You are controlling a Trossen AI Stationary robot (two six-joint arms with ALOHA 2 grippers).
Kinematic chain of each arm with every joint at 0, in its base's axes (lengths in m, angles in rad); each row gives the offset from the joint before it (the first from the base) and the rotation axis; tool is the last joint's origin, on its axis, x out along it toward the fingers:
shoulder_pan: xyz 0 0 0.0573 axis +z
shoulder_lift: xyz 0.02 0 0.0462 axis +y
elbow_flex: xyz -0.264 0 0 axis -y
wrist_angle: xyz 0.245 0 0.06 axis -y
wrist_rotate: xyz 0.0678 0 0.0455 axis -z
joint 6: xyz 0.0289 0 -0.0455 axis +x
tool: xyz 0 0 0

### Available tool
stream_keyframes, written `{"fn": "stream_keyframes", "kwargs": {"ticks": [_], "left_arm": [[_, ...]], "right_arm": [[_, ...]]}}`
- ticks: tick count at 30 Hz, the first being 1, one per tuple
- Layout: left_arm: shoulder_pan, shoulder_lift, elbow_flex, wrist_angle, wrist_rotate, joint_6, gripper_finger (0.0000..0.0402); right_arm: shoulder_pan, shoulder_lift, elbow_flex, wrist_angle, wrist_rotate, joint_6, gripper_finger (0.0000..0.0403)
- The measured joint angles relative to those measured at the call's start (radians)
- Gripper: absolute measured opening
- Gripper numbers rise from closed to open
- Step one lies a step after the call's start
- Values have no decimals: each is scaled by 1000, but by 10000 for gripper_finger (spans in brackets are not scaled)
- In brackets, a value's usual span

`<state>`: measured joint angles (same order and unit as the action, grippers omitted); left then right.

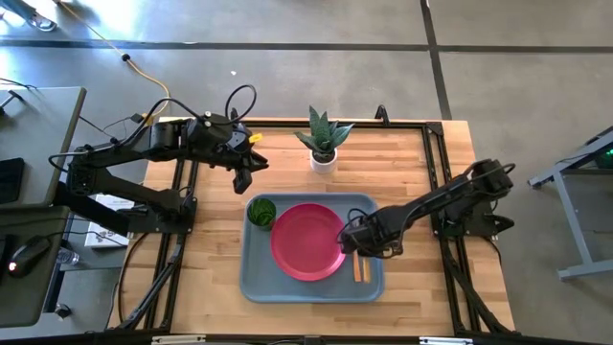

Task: Pick and place plate/cup/fork/spoon on tray
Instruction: Put the orange spoon on the light blue tray beside the orange fork

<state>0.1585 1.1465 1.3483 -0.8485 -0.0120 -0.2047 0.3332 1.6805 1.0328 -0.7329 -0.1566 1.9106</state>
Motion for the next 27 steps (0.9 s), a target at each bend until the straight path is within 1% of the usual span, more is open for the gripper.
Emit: {"fn": "stream_keyframes", "kwargs": {"ticks": [5, 16, 27], "left_arm": [[0, 0, 0, -6, 0, 0, 58], [0, 0, 0, -27, 0, 0, 58], [0, 0, 0, -27, 0, 0, 58]], "right_arm": [[0, 39, 0, 1, -1, -31, 25], [0, 94, -1, 3, -1, -34, 25], [0, 100, -1, 7, -1, -34, 45]]}}
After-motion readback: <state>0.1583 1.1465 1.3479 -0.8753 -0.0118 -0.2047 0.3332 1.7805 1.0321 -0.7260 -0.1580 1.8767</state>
